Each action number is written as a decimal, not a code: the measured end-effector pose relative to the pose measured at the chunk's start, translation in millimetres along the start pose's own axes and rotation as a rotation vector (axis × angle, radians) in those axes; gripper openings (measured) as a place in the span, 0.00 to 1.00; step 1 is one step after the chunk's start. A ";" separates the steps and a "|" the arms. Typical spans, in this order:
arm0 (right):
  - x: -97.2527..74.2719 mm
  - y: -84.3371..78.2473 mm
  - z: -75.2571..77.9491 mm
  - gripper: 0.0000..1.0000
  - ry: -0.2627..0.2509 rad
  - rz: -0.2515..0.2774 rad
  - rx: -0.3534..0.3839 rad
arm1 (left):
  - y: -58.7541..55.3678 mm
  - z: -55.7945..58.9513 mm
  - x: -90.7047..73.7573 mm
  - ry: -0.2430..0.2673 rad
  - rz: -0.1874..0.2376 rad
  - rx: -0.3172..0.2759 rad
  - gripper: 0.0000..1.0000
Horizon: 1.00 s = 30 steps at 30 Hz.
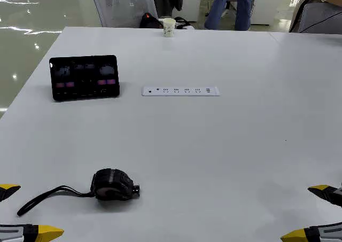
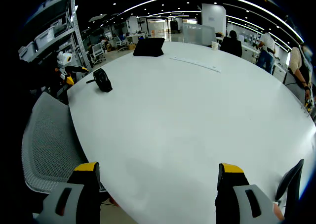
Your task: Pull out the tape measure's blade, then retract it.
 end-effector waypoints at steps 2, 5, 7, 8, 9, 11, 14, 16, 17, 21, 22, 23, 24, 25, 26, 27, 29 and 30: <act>-0.2 -1.1 -0.8 0.99 0.004 -0.004 0.003 | 0.2 0.6 -0.8 0.001 0.000 0.001 0.99; -0.7 -3.3 -0.9 0.99 0.005 -0.011 0.000 | -0.4 0.8 -2.2 0.004 -0.001 -0.003 0.99; -1.3 -3.8 -0.3 0.99 0.005 -0.009 0.001 | -1.7 1.0 -2.9 0.006 -0.003 -0.005 0.99; -1.7 -3.9 0.4 0.99 0.004 -0.008 0.001 | -2.7 1.5 -3.2 0.006 -0.004 -0.008 0.99; -1.8 -3.8 0.3 0.99 0.003 -0.007 0.001 | -3.5 1.8 -3.3 0.006 -0.006 -0.009 0.99; -1.7 -3.7 0.3 0.99 0.002 -0.004 -0.002 | -5.6 1.9 -3.7 0.009 -0.010 -0.010 0.99; -0.5 -4.9 -1.1 0.99 0.008 -0.001 -0.015 | -6.7 2.6 -3.8 0.008 -0.005 -0.006 0.99; -0.1 -5.7 0.7 0.99 -0.002 -0.003 -0.043 | -9.0 3.0 -3.5 0.007 -0.015 -0.012 0.99; -0.3 -5.5 1.1 0.99 -0.003 0.000 -0.044 | -9.7 3.2 -3.3 0.007 -0.018 -0.014 0.99; -1.3 -6.0 5.8 0.99 -0.018 -0.001 -0.046 | -10.7 5.1 -2.6 0.003 -0.022 -0.011 0.99; -1.3 -5.9 5.9 0.99 -0.017 -0.001 -0.043 | -10.8 5.5 -2.6 0.003 -0.023 -0.007 0.99; -1.0 -5.9 5.5 0.99 -0.014 -0.002 -0.043 | -9.9 6.4 -2.5 0.000 -0.016 0.002 0.99; -0.9 -5.8 5.2 0.99 -0.012 -0.003 -0.044 | -9.5 7.0 -2.7 -0.002 -0.013 0.005 0.99; -0.4 -5.5 4.8 0.99 -0.009 -0.002 -0.047 | -9.8 7.3 -3.0 -0.002 -0.017 0.004 0.99; 0.9 -5.3 4.2 0.99 -0.003 -0.005 -0.051 | -10.3 7.8 -3.7 -0.002 -0.021 0.003 0.99; 1.7 -5.2 3.3 0.99 0.000 -0.009 -0.052 | -10.0 8.3 -4.3 -0.002 -0.021 0.005 0.99; 4.0 -4.2 1.1 0.99 0.008 -0.015 -0.062 | -10.1 8.4 -5.4 -0.001 -0.019 0.008 0.99; 5.0 -4.1 0.7 0.99 0.013 -0.016 -0.066 | -10.4 8.6 -5.6 0.000 -0.021 0.007 0.99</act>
Point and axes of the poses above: the centre of the closed fingertips' face, and the gripper's own axes: x roughly forward along the fingers, z roughly to its right, y roughly out of its top, the point moved 2 cm from there along -x, roughly backward along the fingers, and after that the axes turned 1 degree about z, right-handed, at the moved point
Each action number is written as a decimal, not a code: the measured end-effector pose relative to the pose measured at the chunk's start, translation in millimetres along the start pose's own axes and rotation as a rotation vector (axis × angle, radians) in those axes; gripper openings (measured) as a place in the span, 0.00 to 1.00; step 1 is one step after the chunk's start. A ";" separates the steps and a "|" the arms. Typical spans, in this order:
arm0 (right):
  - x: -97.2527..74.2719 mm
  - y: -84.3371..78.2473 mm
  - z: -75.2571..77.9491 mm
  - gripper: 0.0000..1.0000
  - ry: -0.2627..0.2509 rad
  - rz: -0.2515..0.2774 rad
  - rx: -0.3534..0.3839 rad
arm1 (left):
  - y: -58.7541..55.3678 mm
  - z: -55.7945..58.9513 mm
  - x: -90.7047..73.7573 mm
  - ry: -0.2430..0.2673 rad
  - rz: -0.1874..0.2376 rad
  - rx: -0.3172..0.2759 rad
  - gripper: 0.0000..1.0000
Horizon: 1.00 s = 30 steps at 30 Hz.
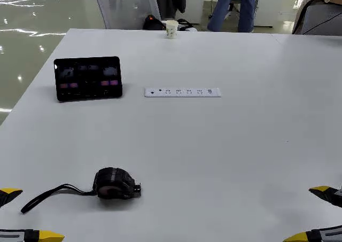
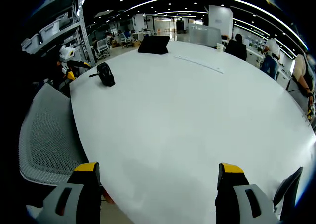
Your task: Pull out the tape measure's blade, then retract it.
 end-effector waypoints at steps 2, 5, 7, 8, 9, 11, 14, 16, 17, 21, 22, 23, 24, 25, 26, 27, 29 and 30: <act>1.9 0.2 0.3 0.99 0.008 0.000 -0.015 | -0.6 1.5 -0.7 -0.001 -0.001 0.008 0.99; 3.0 4.5 2.1 0.99 0.003 0.026 -0.049 | -3.8 3.8 -0.9 -0.011 -0.020 0.055 0.99; 3.6 6.1 1.5 0.99 0.010 0.027 -0.053 | -3.3 4.9 -0.8 -0.021 -0.018 0.057 0.99; 4.2 7.5 -0.1 0.99 0.021 0.030 -0.061 | -2.3 5.3 -0.8 -0.028 -0.015 0.053 0.99; 4.4 8.0 -0.7 0.99 0.026 0.029 -0.069 | -1.9 5.3 -0.7 -0.030 -0.014 0.057 0.99; 5.8 8.5 -1.8 0.99 0.038 0.018 -0.075 | -0.1 5.1 0.5 -0.039 -0.012 0.066 0.99; 7.0 11.4 -1.2 0.99 0.039 0.014 -0.086 | 2.0 4.4 3.4 -0.051 -0.019 0.078 0.99; 8.2 15.4 -2.1 0.99 0.042 0.015 -0.094 | 4.8 4.1 5.5 -0.058 -0.022 0.098 0.99; 9.1 16.7 -2.2 0.99 0.042 0.016 -0.102 | 5.5 3.6 6.6 -0.060 -0.032 0.097 0.99; 13.1 24.4 -4.8 0.99 0.052 0.025 -0.094 | 16.1 0.9 10.4 -0.059 -0.012 0.154 0.99; 13.7 26.2 -6.3 0.99 0.059 0.031 -0.092 | 17.1 1.8 11.7 -0.071 -0.013 0.146 0.99; 14.4 27.5 -7.2 0.99 0.061 0.034 -0.098 | 16.8 4.2 13.4 -0.089 -0.021 0.128 0.99; 15.6 29.6 -7.9 0.99 0.061 0.039 -0.111 | 16.6 3.7 15.9 -0.088 -0.031 0.157 0.99; 16.4 30.7 -7.8 0.99 0.059 0.040 -0.120 | 15.8 3.7 17.3 -0.093 -0.043 0.193 0.99; 17.8 31.5 -7.3 0.99 0.055 0.036 -0.124 | 13.4 7.1 18.8 -0.119 -0.067 0.207 0.99; 19.0 31.7 -6.3 0.99 0.056 0.032 -0.121 | 11.8 8.4 20.2 -0.129 -0.085 0.209 0.99; 20.7 32.8 -5.2 0.99 0.058 0.031 -0.119 | 12.0 8.0 23.2 -0.134 -0.104 0.237 0.99; 21.2 33.8 -5.1 0.99 0.058 0.034 -0.122 | 13.0 8.0 23.7 -0.135 -0.108 0.241 0.99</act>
Point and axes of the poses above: the centre of the closed fingertips' face, and the gripper's own axes: x roughly forward along the fingers, z roughly to its right, y roughly out of its top, the point moved 2 cm from there along -x, roughly backward along the fingers, and after that the axes turned 1 degree about z, right-handed, at the moved point
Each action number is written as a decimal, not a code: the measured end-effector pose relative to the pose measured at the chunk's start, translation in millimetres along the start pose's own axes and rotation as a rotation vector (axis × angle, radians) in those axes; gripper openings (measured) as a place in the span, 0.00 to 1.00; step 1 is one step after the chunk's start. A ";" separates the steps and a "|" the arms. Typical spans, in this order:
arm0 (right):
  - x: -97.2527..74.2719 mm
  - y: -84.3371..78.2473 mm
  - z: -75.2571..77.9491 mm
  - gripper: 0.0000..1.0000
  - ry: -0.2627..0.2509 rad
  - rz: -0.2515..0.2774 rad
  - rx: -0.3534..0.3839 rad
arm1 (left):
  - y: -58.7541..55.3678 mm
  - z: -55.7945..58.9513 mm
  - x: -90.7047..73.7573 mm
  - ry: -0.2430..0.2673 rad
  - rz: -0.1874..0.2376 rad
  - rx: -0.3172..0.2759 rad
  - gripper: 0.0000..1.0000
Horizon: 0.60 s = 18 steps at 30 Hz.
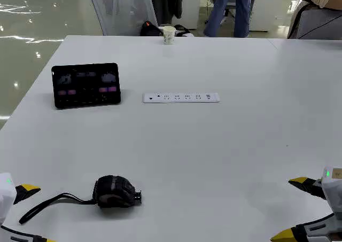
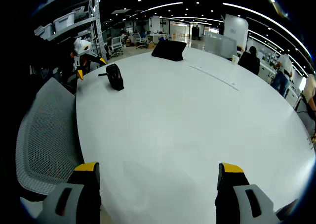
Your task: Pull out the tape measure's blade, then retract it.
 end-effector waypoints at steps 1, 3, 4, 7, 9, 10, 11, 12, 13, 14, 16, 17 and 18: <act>1.3 1.2 0.0 0.99 0.002 0.002 -0.005 | 2.7 -1.3 -0.1 -0.001 0.001 -0.003 0.99; 3.4 2.3 -0.6 0.99 0.010 0.002 -0.012 | 6.1 -3.7 -0.2 -0.002 0.009 -0.007 0.99; 5.2 2.2 0.2 0.99 0.014 0.000 -0.013 | 7.8 -5.1 0.5 -0.001 0.010 -0.012 0.99; 7.4 3.1 -1.4 0.99 0.018 0.000 -0.017 | 9.5 -6.5 1.5 -0.003 0.004 0.001 0.99; 8.5 4.6 -2.3 0.99 0.020 0.005 -0.012 | 10.9 -7.3 1.7 -0.003 0.006 0.000 0.99; 8.8 4.8 -2.8 0.99 0.020 0.005 -0.012 | 11.2 -7.5 1.7 -0.002 0.008 0.001 0.99; 9.2 5.3 -3.6 0.99 0.022 0.005 -0.017 | 11.2 -7.9 1.7 -0.001 0.009 0.001 0.99; 9.4 5.5 -4.2 0.99 0.024 0.004 -0.018 | 11.0 -8.1 1.8 -0.001 0.008 -0.001 0.99; 9.4 5.3 -4.5 0.99 0.026 0.002 -0.017 | 10.5 -7.9 1.7 -0.001 0.004 -0.006 0.99; 9.3 5.4 -4.2 0.99 0.025 0.002 -0.020 | 10.9 -8.0 1.7 -0.001 0.005 -0.003 0.99; 9.6 6.6 -3.5 0.99 0.024 0.001 -0.025 | 12.8 -7.7 1.2 -0.001 0.009 0.002 0.99; 9.9 7.8 -3.4 0.99 0.024 0.002 -0.025 | 13.5 -7.5 0.9 -0.002 0.009 0.005 0.99; 10.2 8.8 -3.6 0.99 0.024 0.004 -0.024 | 14.2 -7.5 0.7 -0.002 0.009 0.007 0.99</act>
Point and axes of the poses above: the centre of the closed fingertips' face, and the gripper's own axes: x roughly forward along the fingers, z roughly to its right, y roughly out of its top, the point moved 2 cm from there along -x, roughly backward along the fingers, and after that the axes turned 1 degree about z, right-handed, at the moved point
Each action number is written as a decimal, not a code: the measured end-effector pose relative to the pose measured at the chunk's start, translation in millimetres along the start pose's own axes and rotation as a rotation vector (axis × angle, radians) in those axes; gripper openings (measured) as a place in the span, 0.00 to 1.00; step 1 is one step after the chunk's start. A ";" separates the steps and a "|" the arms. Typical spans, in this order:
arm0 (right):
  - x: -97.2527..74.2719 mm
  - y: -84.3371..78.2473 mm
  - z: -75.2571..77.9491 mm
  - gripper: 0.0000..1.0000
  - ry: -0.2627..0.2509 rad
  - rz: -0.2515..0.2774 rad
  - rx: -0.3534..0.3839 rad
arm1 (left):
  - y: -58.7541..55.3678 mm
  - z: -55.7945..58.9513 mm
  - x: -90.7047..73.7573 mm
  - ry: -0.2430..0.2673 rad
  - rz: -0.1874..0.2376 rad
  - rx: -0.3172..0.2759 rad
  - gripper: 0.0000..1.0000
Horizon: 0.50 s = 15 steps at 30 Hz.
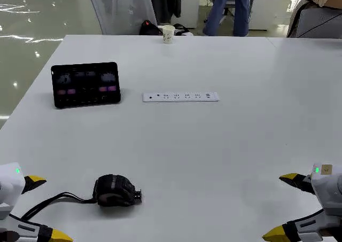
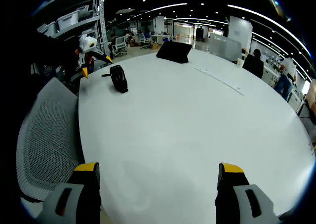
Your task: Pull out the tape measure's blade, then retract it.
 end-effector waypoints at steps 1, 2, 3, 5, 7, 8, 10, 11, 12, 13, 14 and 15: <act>0.3 1.7 -0.3 0.99 -0.001 0.002 -0.001 | 0.8 0.0 -0.3 -0.001 -0.002 0.003 0.99; 0.5 3.1 -0.8 0.99 0.000 0.004 -0.002 | 0.9 0.1 -0.6 -0.001 -0.005 0.005 0.99; 1.3 3.7 -0.9 0.99 0.000 0.006 -0.003 | 1.4 0.1 -0.8 -0.001 -0.006 0.007 0.99; 3.2 4.5 -1.8 0.99 0.001 0.004 -0.008 | 2.5 0.7 -1.3 -0.004 -0.007 0.011 0.99; 5.3 5.9 -2.8 0.99 0.006 0.005 -0.013 | 3.7 0.9 0.0 -0.009 -0.015 0.025 0.99; 7.6 7.0 -3.6 0.99 0.010 0.004 -0.016 | 4.7 1.3 1.0 -0.017 -0.028 0.044 0.99; 12.5 9.1 -4.1 0.99 0.017 0.001 -0.025 | 10.9 1.1 2.6 -0.021 -0.033 0.071 0.99; 14.9 10.8 -4.1 0.99 0.019 0.002 -0.029 | 13.9 1.0 3.4 -0.024 -0.032 0.078 0.99; 17.1 12.7 -4.5 0.99 0.023 0.002 -0.032 | 16.7 0.4 4.3 -0.026 -0.033 0.084 0.99; 19.5 15.9 -5.7 0.99 0.027 0.004 -0.037 | 20.5 -0.1 5.6 -0.029 -0.032 0.097 0.99; 20.9 18.6 -6.8 0.99 0.029 0.006 -0.042 | 23.7 -0.2 6.7 -0.032 -0.029 0.108 0.99; 23.3 22.2 -7.8 0.99 0.035 0.010 -0.049 | 27.6 -0.2 8.8 -0.038 -0.028 0.122 0.99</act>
Point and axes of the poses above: the centre of the closed fingertips' face, and the gripper's own axes: x roughly forward along the fingers, z roughly to its right, y roughly out of its top, the point moved 2 cm from there along -x, roughly backward along the fingers, and after that the axes turned 1 degree about z, right-handed, at the moved point
